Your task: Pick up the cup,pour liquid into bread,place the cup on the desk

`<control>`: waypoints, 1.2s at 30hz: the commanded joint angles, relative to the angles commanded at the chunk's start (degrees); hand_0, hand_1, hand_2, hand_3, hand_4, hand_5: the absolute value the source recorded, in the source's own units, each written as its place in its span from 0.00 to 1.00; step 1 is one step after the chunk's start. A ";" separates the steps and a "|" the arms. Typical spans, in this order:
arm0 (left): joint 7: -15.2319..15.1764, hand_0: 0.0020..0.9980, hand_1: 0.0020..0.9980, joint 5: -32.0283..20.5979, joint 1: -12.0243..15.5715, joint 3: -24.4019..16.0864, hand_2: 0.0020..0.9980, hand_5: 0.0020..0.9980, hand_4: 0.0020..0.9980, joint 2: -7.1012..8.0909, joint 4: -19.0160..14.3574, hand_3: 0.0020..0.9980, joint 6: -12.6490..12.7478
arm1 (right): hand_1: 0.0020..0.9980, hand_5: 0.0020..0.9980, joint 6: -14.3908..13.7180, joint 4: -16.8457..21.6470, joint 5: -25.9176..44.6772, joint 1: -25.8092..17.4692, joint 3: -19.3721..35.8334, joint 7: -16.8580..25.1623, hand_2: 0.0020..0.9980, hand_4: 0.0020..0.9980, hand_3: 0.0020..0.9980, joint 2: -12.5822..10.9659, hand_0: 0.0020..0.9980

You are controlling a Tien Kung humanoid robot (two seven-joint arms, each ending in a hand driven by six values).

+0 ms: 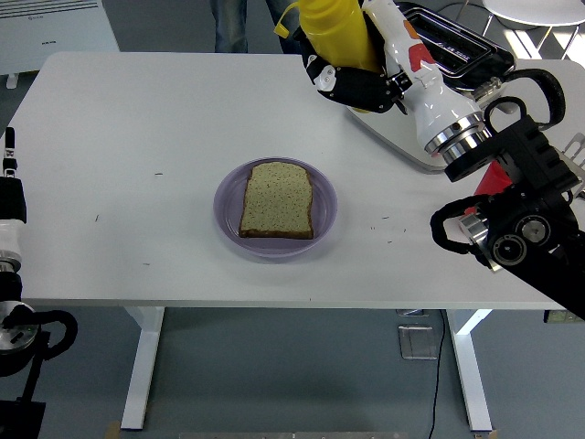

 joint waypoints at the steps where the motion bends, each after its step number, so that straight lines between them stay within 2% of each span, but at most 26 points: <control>1: 0.00 0.88 0.89 0.00 0.02 0.04 0.87 1.00 0.54 0.00 0.01 0.76 0.00 | 0.20 0.03 -0.16 0.00 2.23 -0.34 -0.26 0.22 0.29 0.27 0.41 0.03 0.23; 9: -0.01 0.88 0.89 0.04 0.10 0.30 0.87 1.00 0.54 -0.03 0.04 0.76 0.02 | 0.20 0.02 -1.29 0.00 20.24 -3.42 -3.37 5.68 0.29 0.27 0.41 0.69 0.23; 16: -0.01 0.88 0.89 0.06 0.20 0.44 0.87 1.00 0.54 -0.02 0.06 0.76 0.03 | 0.21 0.03 -4.64 -0.94 17.79 -7.41 -6.47 14.97 0.30 0.27 0.41 1.89 0.24; 20: 0.00 0.88 0.89 0.05 0.22 0.45 0.87 1.00 0.54 -0.02 0.06 0.76 0.02 | 0.21 0.03 -7.02 -4.82 16.68 -9.75 -8.42 23.52 0.30 0.27 0.41 2.80 0.24; 24: 0.00 0.88 0.89 0.05 0.21 0.40 0.87 1.00 0.54 -0.03 0.05 0.76 0.03 | 0.21 0.04 -8.00 -7.77 18.04 -11.32 -9.46 30.38 0.30 0.27 0.41 3.42 0.24; 29: 0.00 0.88 0.89 0.03 0.15 0.40 0.87 1.00 0.54 -0.02 0.04 0.76 0.02 | 0.21 0.04 -8.00 -10.38 19.58 -12.94 -9.94 35.84 0.30 0.27 0.41 3.93 0.24; 36: -0.02 0.88 0.89 0.05 0.06 0.32 0.87 1.00 0.54 -0.02 0.06 0.76 0.02 | 0.22 0.04 -8.00 -13.07 20.37 -14.50 -9.98 40.32 0.30 0.27 0.41 5.04 0.24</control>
